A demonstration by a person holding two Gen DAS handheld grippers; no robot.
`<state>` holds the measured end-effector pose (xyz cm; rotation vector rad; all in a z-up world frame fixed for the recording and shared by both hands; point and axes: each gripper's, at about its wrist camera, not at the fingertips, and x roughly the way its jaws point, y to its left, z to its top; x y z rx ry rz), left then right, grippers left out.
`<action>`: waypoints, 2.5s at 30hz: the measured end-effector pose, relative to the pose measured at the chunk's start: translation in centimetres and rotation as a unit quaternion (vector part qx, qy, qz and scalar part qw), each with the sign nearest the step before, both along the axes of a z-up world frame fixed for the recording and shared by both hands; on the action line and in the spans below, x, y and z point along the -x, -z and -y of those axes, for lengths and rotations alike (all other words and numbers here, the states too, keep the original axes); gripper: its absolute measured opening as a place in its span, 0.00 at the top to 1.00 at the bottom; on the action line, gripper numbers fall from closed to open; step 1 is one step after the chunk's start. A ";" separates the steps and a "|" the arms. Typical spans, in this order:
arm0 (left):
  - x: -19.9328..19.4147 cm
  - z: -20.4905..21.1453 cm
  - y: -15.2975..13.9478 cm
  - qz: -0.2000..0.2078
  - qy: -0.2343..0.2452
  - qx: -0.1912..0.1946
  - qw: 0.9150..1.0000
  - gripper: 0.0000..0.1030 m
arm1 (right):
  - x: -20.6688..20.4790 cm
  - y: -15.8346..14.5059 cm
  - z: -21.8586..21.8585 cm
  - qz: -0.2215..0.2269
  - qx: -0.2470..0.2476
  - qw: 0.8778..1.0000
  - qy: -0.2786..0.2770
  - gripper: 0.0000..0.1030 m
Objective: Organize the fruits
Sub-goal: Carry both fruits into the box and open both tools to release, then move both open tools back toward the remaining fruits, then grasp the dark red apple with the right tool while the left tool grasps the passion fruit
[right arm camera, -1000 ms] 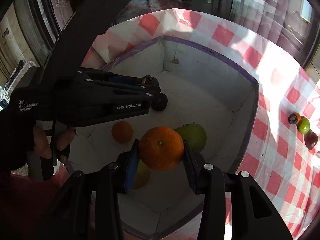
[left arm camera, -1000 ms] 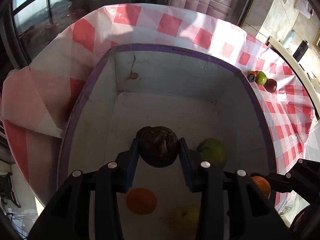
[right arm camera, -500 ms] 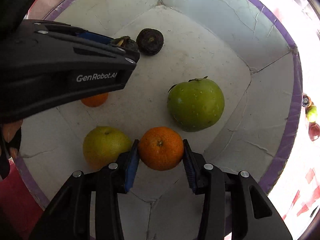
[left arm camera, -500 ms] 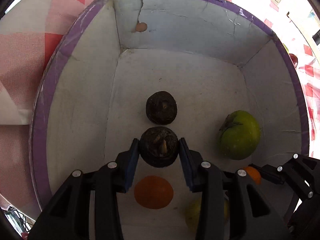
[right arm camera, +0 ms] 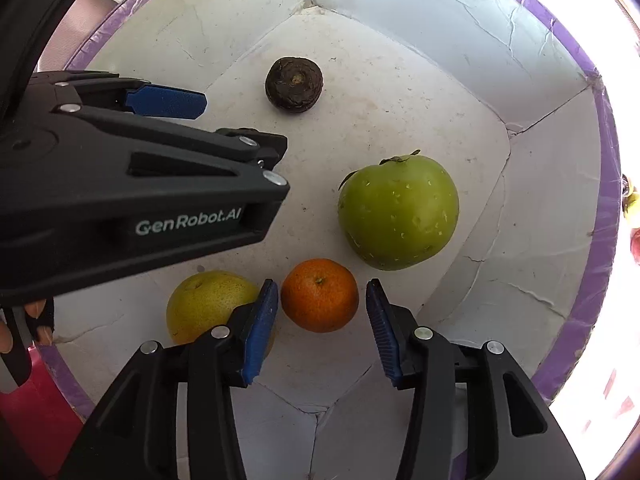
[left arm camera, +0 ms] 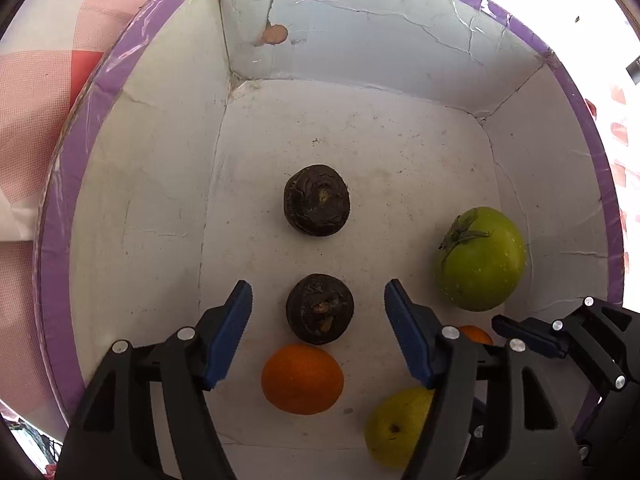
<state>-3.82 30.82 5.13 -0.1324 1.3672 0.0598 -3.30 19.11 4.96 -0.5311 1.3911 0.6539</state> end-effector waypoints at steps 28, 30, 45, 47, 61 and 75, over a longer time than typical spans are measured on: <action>1.6 2.7 -15.6 0.341 -0.123 -0.029 0.931 0.02 | -1.5 -12.9 16.5 0.152 -0.361 0.915 0.097 0.18; 0.0 5.5 -17.0 0.368 -0.120 -0.031 0.921 0.02 | -3.8 -12.3 20.0 0.172 -0.346 0.908 0.161 0.16; -12.4 29.7 -5.3 0.212 0.028 0.039 0.976 0.02 | -19.9 4.4 41.0 0.171 -0.123 0.903 0.376 0.17; -13.1 30.7 -2.3 0.178 0.035 0.021 0.983 0.02 | -21.9 5.1 42.1 0.175 -0.118 0.902 0.377 0.17; -22.0 33.6 4.7 0.186 0.082 -0.051 0.978 0.02 | -30.9 6.2 43.3 0.239 -0.105 0.889 0.377 0.29; -30.2 35.8 6.8 0.209 0.161 -0.038 0.964 0.19 | -30.1 6.4 46.4 0.233 -0.140 0.876 0.397 0.38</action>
